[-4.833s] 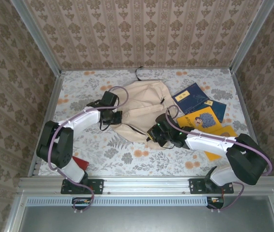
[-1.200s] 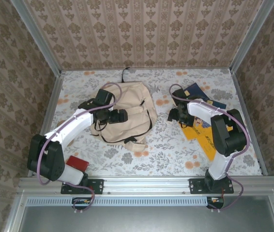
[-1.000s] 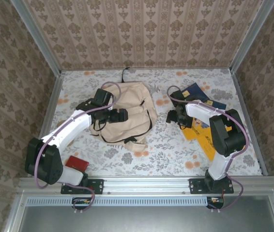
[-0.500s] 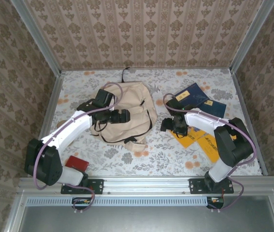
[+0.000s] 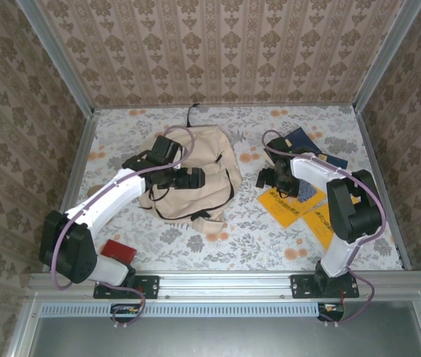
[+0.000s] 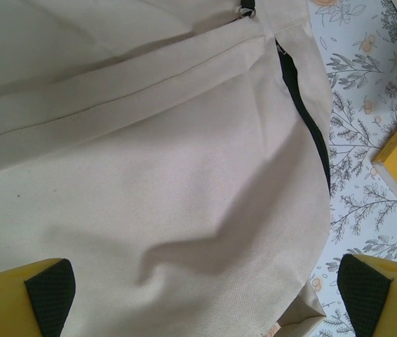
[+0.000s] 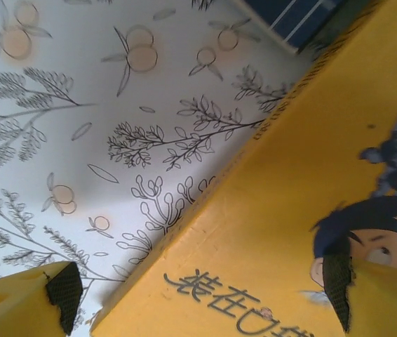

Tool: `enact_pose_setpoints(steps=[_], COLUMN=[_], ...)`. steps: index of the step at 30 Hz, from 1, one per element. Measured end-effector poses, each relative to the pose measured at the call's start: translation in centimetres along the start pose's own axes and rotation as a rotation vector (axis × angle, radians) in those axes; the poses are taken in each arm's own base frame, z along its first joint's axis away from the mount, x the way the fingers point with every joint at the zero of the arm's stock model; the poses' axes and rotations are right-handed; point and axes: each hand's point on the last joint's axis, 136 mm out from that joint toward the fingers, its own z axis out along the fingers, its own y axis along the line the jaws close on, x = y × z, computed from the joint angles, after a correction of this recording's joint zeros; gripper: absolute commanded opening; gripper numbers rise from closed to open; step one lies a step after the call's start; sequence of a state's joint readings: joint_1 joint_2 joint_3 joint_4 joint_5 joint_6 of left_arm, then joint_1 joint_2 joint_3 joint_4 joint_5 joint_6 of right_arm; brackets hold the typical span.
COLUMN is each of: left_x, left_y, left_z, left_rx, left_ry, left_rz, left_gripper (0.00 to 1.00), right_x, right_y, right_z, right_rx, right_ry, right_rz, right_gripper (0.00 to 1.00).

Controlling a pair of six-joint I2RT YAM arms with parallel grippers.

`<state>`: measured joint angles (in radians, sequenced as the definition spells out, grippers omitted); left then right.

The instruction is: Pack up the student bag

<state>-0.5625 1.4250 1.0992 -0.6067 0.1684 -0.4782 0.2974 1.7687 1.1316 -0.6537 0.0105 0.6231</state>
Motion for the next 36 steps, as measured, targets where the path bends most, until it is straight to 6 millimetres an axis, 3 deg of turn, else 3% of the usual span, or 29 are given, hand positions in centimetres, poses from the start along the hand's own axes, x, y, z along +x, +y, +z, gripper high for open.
enact_pose_setpoints(steps=[7,14,17,21,26,28,32,36], left_x=[0.0,0.0,0.0,-0.1,0.2,0.6,1.4,2.2], left_y=[-1.4,-2.5,-2.9,-4.1,-6.9,-8.3,-11.3,-13.5], left_z=[0.4,1.4,1.7,1.8,2.8,3.3,5.1,7.2], left_rx=[0.018,0.026,0.029,0.051,0.091,0.105,0.126,0.135], left_ry=[0.011,0.032,0.039,0.044,0.070,0.088,0.131,0.173], left_rz=[0.028,0.032,0.035,0.052,0.078,0.093,0.127,0.155], left_gripper=[1.00,0.99,0.98,0.94,0.83,0.75,0.58,0.51], right_x=[1.2,7.5,9.4,8.8,5.8,5.7,7.4,9.0], right_y=[1.6,7.4,8.0,6.5,2.7,0.5,-3.7,-5.3], right_z=[0.1,-0.8,-1.5,-3.9,-8.2,-8.3,-6.7,-5.3], right_rx=[-0.041,-0.191,-0.224,-0.219,-0.237,-0.213,-0.137,-0.108], right_ry=[0.016,0.057,0.082,0.040,-0.112,-0.133,-0.106,-0.059], right_rz=[-0.050,-0.206,-0.229,-0.180,0.006,0.085,0.216,0.276], right_gripper=[0.91,0.87,0.86,0.84,0.79,0.78,0.72,0.62])
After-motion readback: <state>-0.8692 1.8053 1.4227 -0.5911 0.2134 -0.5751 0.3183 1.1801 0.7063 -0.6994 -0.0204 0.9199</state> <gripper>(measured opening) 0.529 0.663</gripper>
